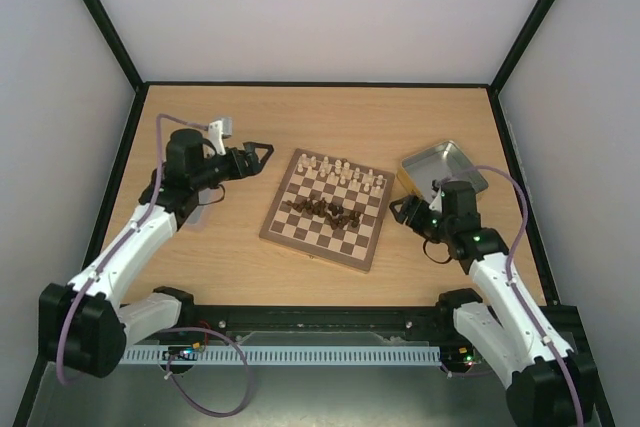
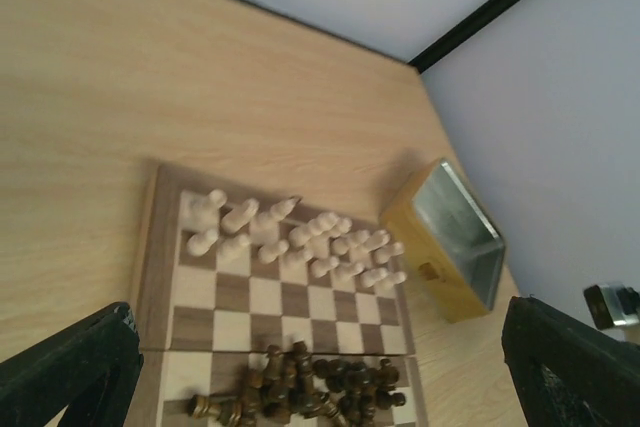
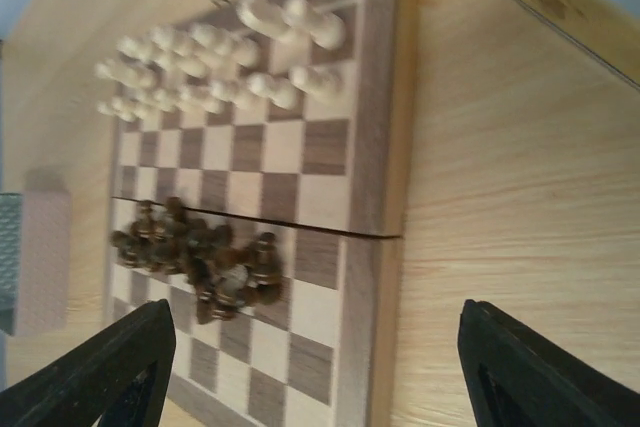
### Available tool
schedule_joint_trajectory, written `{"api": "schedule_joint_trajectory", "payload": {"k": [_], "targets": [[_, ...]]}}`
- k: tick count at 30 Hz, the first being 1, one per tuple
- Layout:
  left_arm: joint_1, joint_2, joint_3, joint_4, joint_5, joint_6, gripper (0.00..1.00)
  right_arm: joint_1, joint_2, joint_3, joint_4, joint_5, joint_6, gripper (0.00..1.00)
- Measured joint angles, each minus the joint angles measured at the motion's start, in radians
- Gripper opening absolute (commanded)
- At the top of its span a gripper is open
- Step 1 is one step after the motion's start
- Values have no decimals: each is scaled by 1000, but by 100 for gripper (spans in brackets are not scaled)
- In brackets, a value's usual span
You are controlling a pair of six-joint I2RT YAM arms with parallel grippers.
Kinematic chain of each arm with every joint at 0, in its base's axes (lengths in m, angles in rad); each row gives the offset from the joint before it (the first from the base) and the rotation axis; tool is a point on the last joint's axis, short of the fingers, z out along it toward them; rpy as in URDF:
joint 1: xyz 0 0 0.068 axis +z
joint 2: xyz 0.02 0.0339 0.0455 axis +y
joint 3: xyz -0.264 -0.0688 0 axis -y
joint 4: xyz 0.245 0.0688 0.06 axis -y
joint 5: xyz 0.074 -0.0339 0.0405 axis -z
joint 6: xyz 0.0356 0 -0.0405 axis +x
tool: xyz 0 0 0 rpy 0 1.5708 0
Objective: Set up the chess pieces on the board
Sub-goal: Move the chessboard to the center of the board.
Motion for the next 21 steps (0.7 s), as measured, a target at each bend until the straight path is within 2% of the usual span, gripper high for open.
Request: {"api": "schedule_joint_trajectory", "payload": {"k": [6,11,16,21], "targets": [[-68,103,0,-48,-109,-43,100,45,58,-69,10,54,22,68],[-117,145,8,-111,-196,-66,100,122,142,-108,70,68,37,56],[-126,153,7,-132,-250,-101,100,211,254,-126,150,69,57,43],[-126,161,-4,-138,-289,-134,96,259,351,-126,203,55,68,37]]}}
